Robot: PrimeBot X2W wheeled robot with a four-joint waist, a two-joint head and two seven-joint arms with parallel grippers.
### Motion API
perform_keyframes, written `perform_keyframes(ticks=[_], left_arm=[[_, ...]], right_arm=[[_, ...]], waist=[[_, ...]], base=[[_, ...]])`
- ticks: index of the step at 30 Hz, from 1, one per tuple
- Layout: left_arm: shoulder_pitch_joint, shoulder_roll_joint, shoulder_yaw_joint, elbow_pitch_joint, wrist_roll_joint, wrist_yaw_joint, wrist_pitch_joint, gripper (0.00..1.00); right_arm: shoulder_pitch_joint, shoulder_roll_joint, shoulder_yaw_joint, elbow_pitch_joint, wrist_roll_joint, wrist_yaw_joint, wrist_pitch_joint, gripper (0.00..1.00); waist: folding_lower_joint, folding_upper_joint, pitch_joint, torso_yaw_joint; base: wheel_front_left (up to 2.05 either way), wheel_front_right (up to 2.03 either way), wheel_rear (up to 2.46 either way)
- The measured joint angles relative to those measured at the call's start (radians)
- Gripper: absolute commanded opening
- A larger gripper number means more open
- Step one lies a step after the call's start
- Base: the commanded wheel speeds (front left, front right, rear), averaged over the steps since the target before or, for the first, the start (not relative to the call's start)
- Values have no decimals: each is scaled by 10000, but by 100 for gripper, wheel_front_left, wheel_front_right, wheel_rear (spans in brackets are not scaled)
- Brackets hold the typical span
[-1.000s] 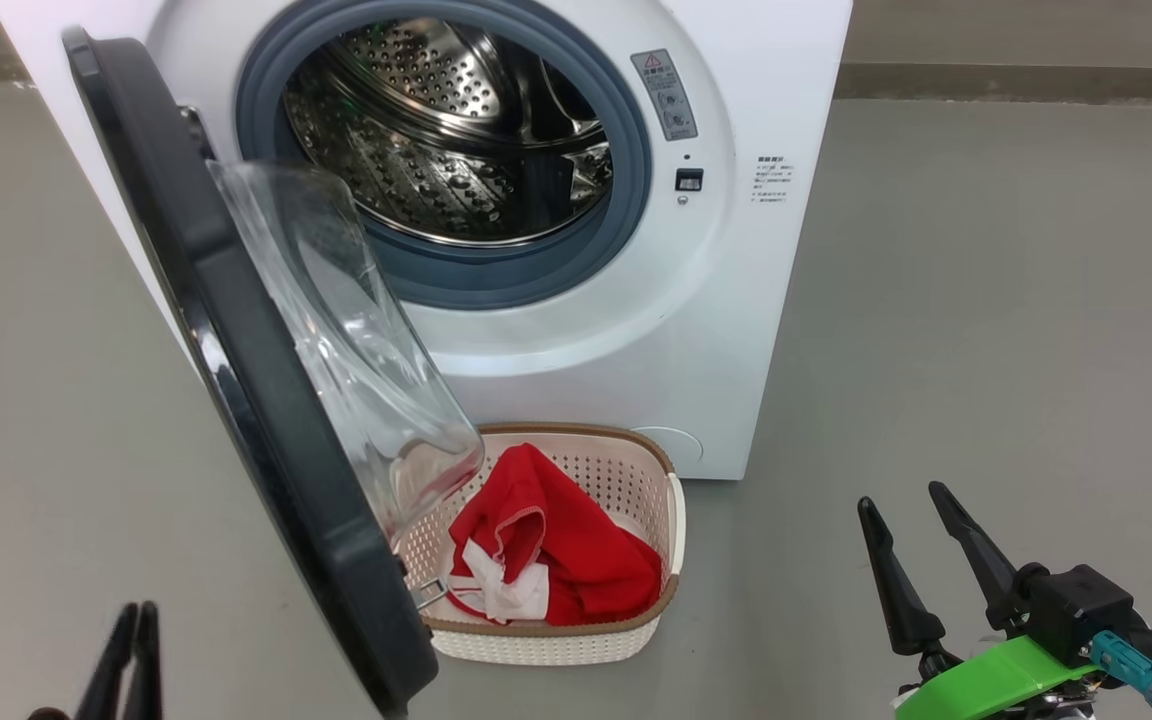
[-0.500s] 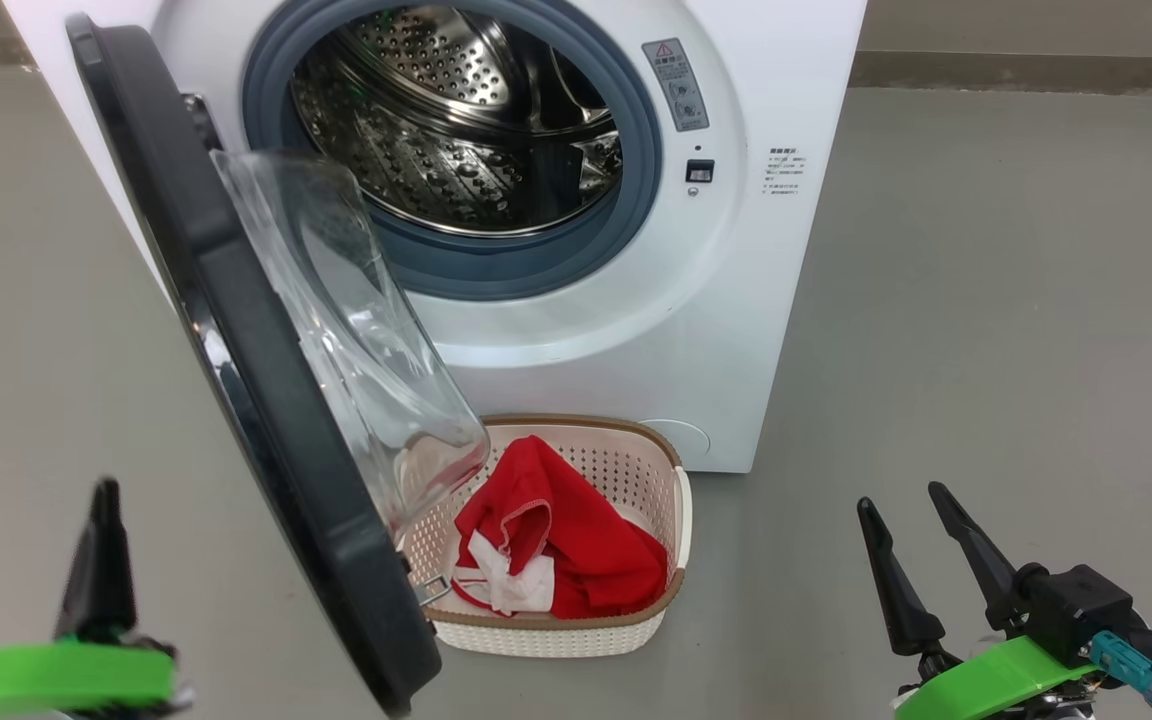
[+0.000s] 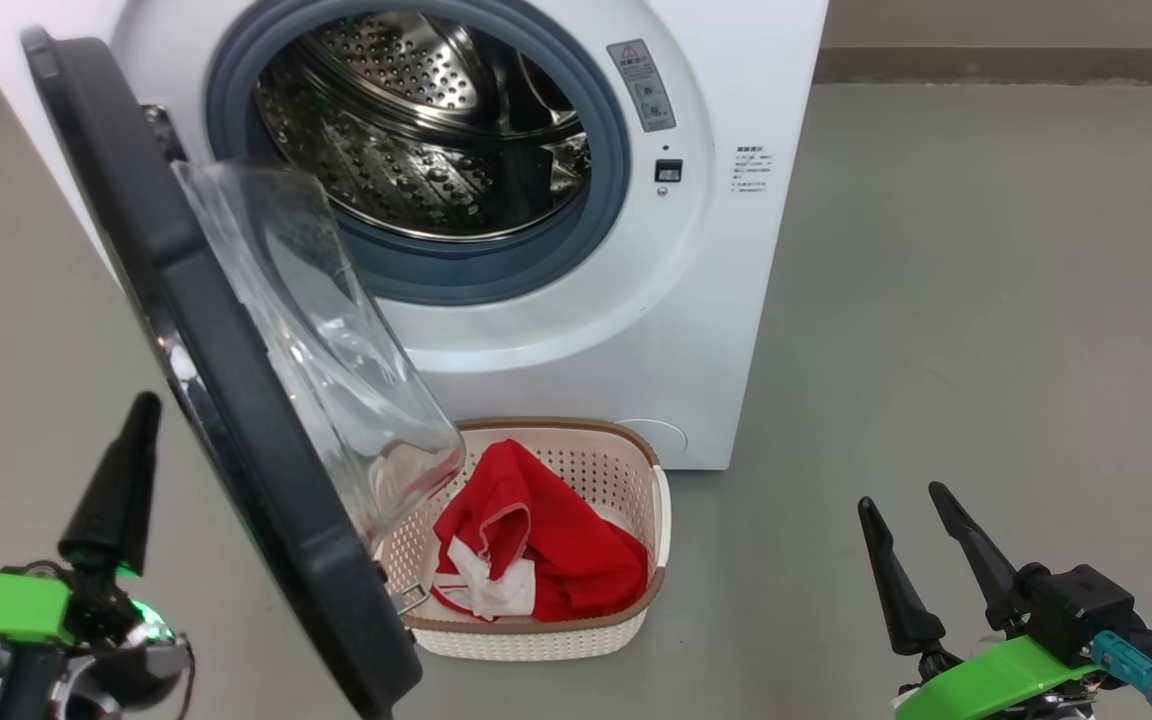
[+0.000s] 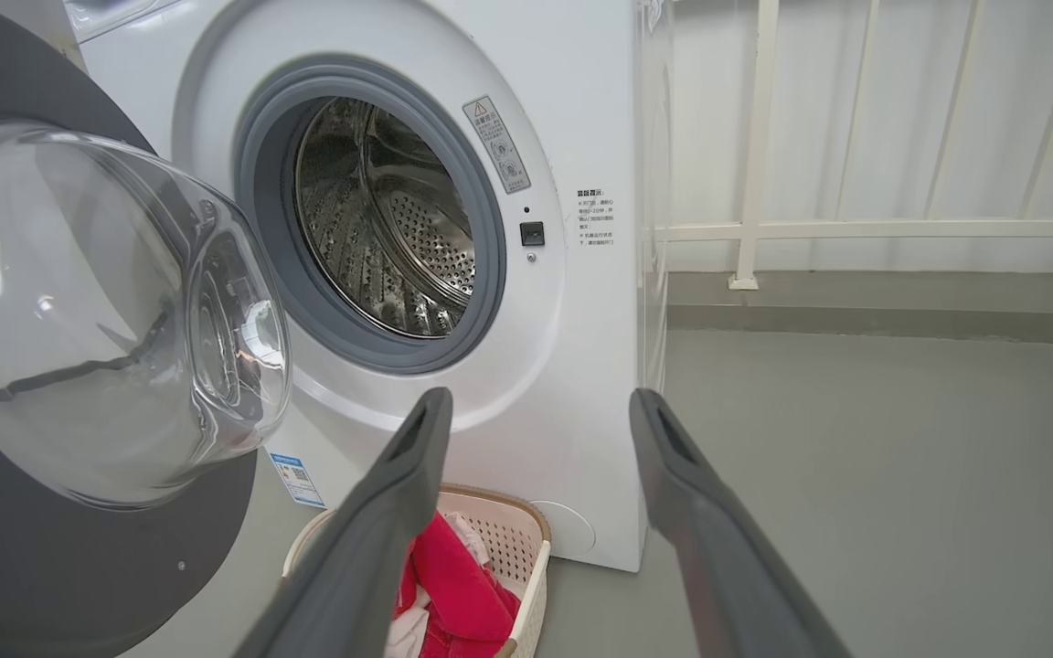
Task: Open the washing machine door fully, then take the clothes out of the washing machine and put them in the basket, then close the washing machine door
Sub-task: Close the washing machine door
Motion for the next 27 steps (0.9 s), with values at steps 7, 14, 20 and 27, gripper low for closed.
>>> perform_keyframes(ticks=[7,14,20,27], left_arm=[[199,6,-347,-663,-384,489,77,0],[299,29,-583,-815,-456,493,52,0],[275,29,-892,-807,-579,477,-127,0],[62,33,-1302,-399,-755,267,-844,0]], right_arm=[[-5,0,27,2,2,0,0,100],[-16,-8,27,4,13,0,0,100],[-164,-8,35,0,15,0,0,100],[-169,0,215,8,15,0,0,100]], waist=[[0,0,87,-275],[0,0,185,-673],[0,0,262,-1082],[0,0,321,-1700]], base=[[0,0,0],[0,0,0],[0,0,0],[0,0,0]])
